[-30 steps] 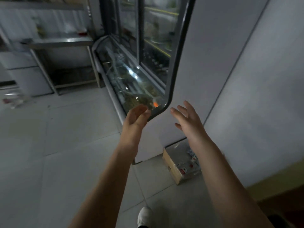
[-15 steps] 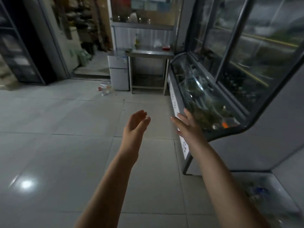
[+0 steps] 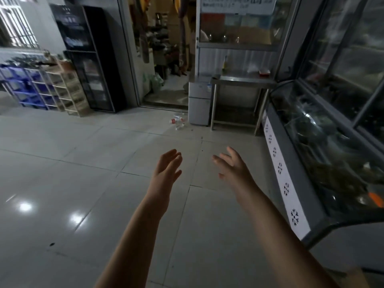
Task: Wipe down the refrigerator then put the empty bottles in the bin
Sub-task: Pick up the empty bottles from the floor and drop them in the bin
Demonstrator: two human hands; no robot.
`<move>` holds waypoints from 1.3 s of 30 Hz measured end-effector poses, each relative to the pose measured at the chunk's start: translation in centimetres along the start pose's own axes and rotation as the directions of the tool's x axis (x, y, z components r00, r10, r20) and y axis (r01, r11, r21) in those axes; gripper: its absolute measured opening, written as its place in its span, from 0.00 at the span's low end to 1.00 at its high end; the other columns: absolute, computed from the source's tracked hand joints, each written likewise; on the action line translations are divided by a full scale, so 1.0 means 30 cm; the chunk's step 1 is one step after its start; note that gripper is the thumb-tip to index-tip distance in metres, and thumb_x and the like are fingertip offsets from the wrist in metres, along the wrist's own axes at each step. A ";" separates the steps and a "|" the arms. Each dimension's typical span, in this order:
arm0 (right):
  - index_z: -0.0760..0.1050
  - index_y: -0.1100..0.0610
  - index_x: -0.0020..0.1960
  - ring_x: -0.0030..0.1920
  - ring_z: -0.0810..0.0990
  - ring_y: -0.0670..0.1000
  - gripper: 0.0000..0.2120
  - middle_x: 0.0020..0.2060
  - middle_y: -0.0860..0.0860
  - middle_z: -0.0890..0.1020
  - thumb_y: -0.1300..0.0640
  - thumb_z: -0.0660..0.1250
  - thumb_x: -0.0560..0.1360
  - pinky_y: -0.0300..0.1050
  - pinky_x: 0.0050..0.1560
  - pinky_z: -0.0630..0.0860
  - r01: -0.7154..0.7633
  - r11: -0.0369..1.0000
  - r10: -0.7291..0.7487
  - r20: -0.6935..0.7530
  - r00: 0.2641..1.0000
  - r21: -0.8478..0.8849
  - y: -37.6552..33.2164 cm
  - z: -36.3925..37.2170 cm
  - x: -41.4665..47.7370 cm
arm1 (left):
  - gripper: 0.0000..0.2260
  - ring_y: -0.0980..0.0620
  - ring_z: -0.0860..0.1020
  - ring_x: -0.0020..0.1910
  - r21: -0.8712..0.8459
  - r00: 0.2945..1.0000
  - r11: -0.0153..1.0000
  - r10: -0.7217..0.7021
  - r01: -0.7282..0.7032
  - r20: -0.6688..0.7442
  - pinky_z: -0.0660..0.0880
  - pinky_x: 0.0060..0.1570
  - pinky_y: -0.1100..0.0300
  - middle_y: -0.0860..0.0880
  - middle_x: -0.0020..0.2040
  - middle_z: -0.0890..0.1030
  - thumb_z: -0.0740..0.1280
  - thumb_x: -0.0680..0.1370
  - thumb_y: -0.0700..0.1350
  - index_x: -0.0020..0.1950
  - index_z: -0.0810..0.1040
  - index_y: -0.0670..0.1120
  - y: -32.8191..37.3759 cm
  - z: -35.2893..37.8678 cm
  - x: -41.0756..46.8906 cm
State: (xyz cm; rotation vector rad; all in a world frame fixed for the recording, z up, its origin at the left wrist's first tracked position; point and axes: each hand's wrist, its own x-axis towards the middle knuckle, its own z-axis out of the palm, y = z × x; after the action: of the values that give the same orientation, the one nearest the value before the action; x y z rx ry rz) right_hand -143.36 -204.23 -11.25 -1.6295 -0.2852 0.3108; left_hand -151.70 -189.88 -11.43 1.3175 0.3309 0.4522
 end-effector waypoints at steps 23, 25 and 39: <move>0.57 0.51 0.74 0.65 0.71 0.50 0.34 0.69 0.50 0.69 0.48 0.68 0.74 0.56 0.67 0.68 0.037 0.999 -0.037 0.024 0.999 0.020 -0.046 0.461 1.320 | 0.14 0.55 0.75 0.56 0.038 0.991 0.998 0.052 -0.048 -0.123 0.71 0.62 0.53 0.51 0.56 0.77 0.62 0.78 0.39 0.63 0.71 0.43 0.059 -0.282 1.285; 0.57 0.51 0.74 0.65 0.71 0.50 0.34 0.69 0.49 0.70 0.47 0.68 0.73 0.57 0.67 0.68 0.045 0.999 -0.046 0.020 0.999 0.023 -0.065 0.505 1.433 | 0.14 0.54 0.75 0.57 0.035 0.991 0.998 0.055 -0.052 -0.122 0.71 0.62 0.53 0.51 0.56 0.77 0.62 0.78 0.39 0.63 0.71 0.43 0.071 -0.311 1.402; 0.57 0.54 0.74 0.64 0.71 0.47 0.31 0.70 0.52 0.67 0.52 0.66 0.76 0.51 0.65 0.70 0.134 0.990 -0.132 -0.063 0.989 0.034 -0.234 0.927 2.329 | 0.12 0.57 0.76 0.54 -0.021 0.994 0.995 0.096 -0.097 -0.050 0.70 0.64 0.52 0.53 0.53 0.77 0.62 0.78 0.38 0.61 0.72 0.44 0.170 -0.584 2.430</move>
State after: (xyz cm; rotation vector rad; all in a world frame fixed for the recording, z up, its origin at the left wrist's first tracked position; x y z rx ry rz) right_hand -88.55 -152.32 -8.43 -1.5708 -0.3387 0.1644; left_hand -97.48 -137.91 -8.83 1.3047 0.3023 0.5688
